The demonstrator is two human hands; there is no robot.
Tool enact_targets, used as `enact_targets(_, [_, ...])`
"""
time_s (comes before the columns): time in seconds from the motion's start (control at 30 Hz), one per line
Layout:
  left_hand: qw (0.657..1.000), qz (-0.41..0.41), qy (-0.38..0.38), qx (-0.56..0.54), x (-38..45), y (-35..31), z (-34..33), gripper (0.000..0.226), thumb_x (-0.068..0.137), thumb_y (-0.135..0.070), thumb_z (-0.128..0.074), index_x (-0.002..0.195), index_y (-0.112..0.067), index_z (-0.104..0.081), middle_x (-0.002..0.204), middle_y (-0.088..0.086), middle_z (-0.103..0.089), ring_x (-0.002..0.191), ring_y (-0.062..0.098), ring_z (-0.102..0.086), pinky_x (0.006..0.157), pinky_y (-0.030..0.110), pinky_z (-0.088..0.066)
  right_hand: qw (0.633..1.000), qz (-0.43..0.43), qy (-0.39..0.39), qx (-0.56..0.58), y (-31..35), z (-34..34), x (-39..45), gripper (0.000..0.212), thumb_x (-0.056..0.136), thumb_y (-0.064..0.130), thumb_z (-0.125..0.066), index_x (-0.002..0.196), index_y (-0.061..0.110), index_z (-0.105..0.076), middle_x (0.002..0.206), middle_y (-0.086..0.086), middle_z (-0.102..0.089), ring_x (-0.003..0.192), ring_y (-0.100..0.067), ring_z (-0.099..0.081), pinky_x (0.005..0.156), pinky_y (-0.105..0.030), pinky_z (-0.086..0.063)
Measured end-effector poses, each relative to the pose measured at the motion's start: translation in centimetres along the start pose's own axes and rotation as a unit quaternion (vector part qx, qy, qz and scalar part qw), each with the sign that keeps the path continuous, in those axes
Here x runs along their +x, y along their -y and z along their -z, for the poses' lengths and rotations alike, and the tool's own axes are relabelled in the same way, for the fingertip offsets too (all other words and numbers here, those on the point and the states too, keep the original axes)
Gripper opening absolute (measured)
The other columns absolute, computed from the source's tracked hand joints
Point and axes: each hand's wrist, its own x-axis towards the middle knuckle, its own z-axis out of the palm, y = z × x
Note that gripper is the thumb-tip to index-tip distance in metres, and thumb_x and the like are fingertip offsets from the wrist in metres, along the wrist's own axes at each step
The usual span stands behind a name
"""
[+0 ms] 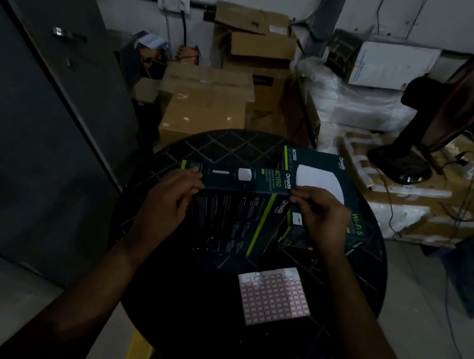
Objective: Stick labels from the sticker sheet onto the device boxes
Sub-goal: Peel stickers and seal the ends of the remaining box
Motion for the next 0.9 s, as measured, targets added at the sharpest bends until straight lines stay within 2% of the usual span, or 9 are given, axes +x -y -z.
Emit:
enact_targets(0.1, [0.983,-0.009,0.033,0.181,-0.3,-1.5,-1.6,0.055,0.077,0.013,-0.055,0.125,-0.012,-0.066,0.122,0.017,-0.059,0.125,0.033,-0.053,0.108,0.052,-0.036,1.000,-0.008,-0.008,-0.001,0.0,-0.1,-0.9,0.024,0.086,-0.002,-0.074,0.105,0.011,-0.078,0.107,0.002,-0.074,0.102,-0.008,-0.071,0.093,-0.034,-0.058])
enact_targets(0.17, [0.969,-0.013,0.063,0.238,-0.4,-3.2,-2.8,0.056,0.081,0.000,-0.060,0.135,-0.013,-0.057,0.131,0.017,-0.055,0.133,0.033,-0.046,0.112,0.055,-0.027,1.000,-0.013,0.011,-0.013,0.0,-0.4,-1.9,0.047,0.088,-0.012,-0.061,0.125,0.016,-0.071,0.127,0.004,-0.067,0.119,-0.008,-0.065,0.105,-0.030,-0.051])
enact_targets(0.27, [0.963,-0.020,0.106,0.249,-0.5,-4.8,-4.3,0.061,0.090,-0.026,-0.060,0.146,-0.010,-0.042,0.149,0.011,-0.044,0.145,0.026,-0.033,0.119,0.056,-0.016,0.988,-0.062,0.130,-0.053,-0.4,-1.1,-4.9,0.084,0.089,-0.012,-0.051,0.155,0.036,-0.033,0.153,0.015,-0.040,0.130,-0.002,-0.050,0.113,-0.022,-0.037])
enact_targets(0.3, [0.957,-0.022,0.121,0.263,-0.7,-5.0,-4.6,0.068,0.090,-0.031,-0.059,0.150,-0.011,-0.036,0.155,0.008,-0.037,0.148,0.024,-0.027,0.119,0.058,-0.013,0.979,-0.070,0.176,-0.078,-1.1,-1.4,-6.2,0.091,0.089,-0.010,-0.052,0.157,0.041,-0.020,0.159,0.016,-0.030,0.136,-0.001,-0.041,0.114,-0.020,-0.032])
enact_targets(0.37, [0.942,-0.022,0.154,0.296,-1.2,-4.9,-4.8,0.083,0.087,-0.039,-0.058,0.156,-0.013,-0.020,0.164,0.007,-0.020,0.152,0.024,-0.013,0.119,0.061,-0.008,0.961,-0.074,0.249,-0.098,-3.8,-2.2,-9.2,0.095,0.090,-0.005,-0.057,0.158,0.042,-0.012,0.166,0.012,-0.019,0.150,-0.008,-0.024,0.118,-0.027,-0.026])
enact_targets(0.53, [0.929,-0.016,0.185,0.319,-1.7,-5.1,-4.6,0.095,0.085,-0.047,-0.056,0.158,-0.014,-0.004,0.167,0.006,-0.002,0.154,0.023,0.002,0.118,0.062,-0.005,0.893,-0.179,0.393,-0.125,-11.5,-3.1,-15.2,0.069,0.088,0.016,-0.071,0.145,0.041,-0.041,0.149,-0.003,-0.053,0.138,-0.030,-0.047,0.112,-0.040,-0.041])
enact_targets(0.6, [0.931,-0.011,0.182,0.317,-1.7,-5.4,-4.3,0.091,0.087,-0.047,-0.052,0.158,-0.015,-0.006,0.167,0.004,-0.003,0.154,0.021,0.001,0.119,0.060,-0.005,0.860,-0.184,0.438,-0.187,-12.5,-3.4,-15.9,0.067,0.088,0.024,-0.073,0.149,0.028,-0.045,0.151,-0.004,-0.050,0.139,-0.029,-0.044,0.112,-0.037,-0.040])
enact_targets(0.7, [0.933,-0.008,0.181,0.311,-1.6,-5.6,-3.9,0.088,0.087,-0.046,-0.052,0.158,-0.016,-0.011,0.166,0.001,-0.008,0.153,0.018,-0.003,0.120,0.058,-0.006,0.824,-0.143,0.484,-0.259,-12.9,-4.2,-15.5,0.083,0.089,0.040,-0.071,0.157,0.022,-0.028,0.163,-0.001,-0.031,0.146,-0.025,-0.035,0.114,-0.039,-0.036])
enact_targets(0.9, [0.940,0.001,0.187,0.287,-1.8,-5.9,-3.3,0.087,0.086,-0.046,-0.057,0.158,-0.019,-0.015,0.166,-0.002,-0.011,0.153,0.014,-0.004,0.120,0.056,-0.007,0.779,-0.129,0.516,-0.331,-12.9,-5.3,-15.0,0.080,0.083,0.051,-0.073,0.149,0.022,-0.038,0.151,-0.002,-0.037,0.138,-0.028,-0.035,0.106,-0.046,-0.039])
